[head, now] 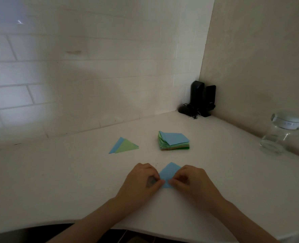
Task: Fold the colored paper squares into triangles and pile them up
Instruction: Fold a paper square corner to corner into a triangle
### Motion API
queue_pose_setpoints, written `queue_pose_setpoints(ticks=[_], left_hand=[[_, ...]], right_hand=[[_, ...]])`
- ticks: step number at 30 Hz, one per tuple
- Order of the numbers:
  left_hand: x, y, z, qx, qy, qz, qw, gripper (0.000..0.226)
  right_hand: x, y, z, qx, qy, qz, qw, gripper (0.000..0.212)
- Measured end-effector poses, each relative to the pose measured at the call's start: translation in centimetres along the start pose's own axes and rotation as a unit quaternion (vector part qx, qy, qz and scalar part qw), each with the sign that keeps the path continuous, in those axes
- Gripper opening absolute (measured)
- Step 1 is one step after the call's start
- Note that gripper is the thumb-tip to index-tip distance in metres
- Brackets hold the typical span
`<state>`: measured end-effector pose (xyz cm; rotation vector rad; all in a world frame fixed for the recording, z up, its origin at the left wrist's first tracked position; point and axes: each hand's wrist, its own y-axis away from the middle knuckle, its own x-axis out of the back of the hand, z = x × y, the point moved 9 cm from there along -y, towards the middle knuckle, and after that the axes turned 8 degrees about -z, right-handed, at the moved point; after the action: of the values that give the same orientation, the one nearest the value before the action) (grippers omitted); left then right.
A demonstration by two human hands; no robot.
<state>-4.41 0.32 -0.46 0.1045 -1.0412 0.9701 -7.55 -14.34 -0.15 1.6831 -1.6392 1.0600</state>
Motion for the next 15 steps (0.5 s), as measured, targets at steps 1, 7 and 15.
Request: queue_pose_setpoints(ticks=[1,7,15], left_hand=[[0.0,-0.1,0.0,0.006,-0.002,0.009,1.000,0.029],[-0.7,-0.6,-0.3,0.016,0.011,-0.012,1.000,0.018],[-0.6,-0.1,-0.6,-0.017,0.023,-0.072,0.997,0.016]], right_hand=[[0.1,0.0,0.1,-0.007,-0.006,0.005,1.000,0.013],[0.3,0.3,0.6,-0.031,-0.063,0.030,0.997,0.019],[-0.3,0.3,1.2,-0.059,-0.067,-0.026,0.996,0.012]])
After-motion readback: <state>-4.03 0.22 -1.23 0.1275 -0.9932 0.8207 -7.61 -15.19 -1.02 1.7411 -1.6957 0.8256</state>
